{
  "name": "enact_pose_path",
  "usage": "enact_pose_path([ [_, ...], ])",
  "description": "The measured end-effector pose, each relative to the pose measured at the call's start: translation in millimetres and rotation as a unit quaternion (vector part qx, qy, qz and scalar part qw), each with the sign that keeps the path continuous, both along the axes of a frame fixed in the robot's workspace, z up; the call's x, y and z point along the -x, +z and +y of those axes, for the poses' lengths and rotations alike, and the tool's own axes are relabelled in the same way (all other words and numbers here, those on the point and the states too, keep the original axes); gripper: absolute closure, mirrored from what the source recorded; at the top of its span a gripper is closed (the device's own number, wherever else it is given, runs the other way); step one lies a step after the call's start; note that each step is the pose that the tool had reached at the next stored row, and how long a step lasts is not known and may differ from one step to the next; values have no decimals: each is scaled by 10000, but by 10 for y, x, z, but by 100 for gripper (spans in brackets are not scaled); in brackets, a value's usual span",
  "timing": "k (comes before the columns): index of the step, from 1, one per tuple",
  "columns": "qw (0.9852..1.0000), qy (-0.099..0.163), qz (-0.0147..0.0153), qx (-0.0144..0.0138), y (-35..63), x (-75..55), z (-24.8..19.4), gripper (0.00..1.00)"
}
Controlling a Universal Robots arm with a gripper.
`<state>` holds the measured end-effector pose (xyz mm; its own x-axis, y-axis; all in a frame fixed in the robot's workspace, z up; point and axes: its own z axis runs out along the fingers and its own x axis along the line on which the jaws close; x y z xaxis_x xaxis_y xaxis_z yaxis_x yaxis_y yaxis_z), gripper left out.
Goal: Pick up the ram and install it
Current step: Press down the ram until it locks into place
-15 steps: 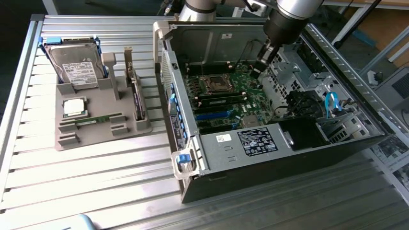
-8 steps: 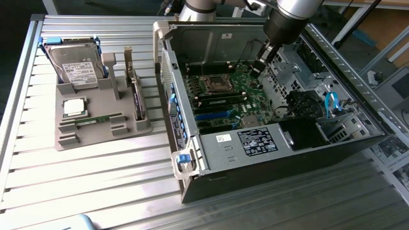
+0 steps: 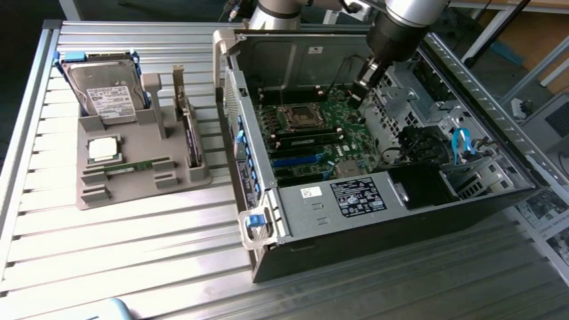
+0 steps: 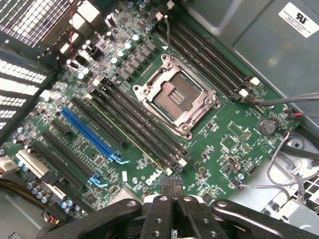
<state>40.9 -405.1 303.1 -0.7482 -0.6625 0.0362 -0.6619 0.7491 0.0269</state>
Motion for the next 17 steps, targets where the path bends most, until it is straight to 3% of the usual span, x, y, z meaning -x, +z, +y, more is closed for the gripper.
enact_pose_path([
  [9,9996,-296,0,0,0,0,0,89],
  [17,9982,-595,0,0,0,0,0,89],
])
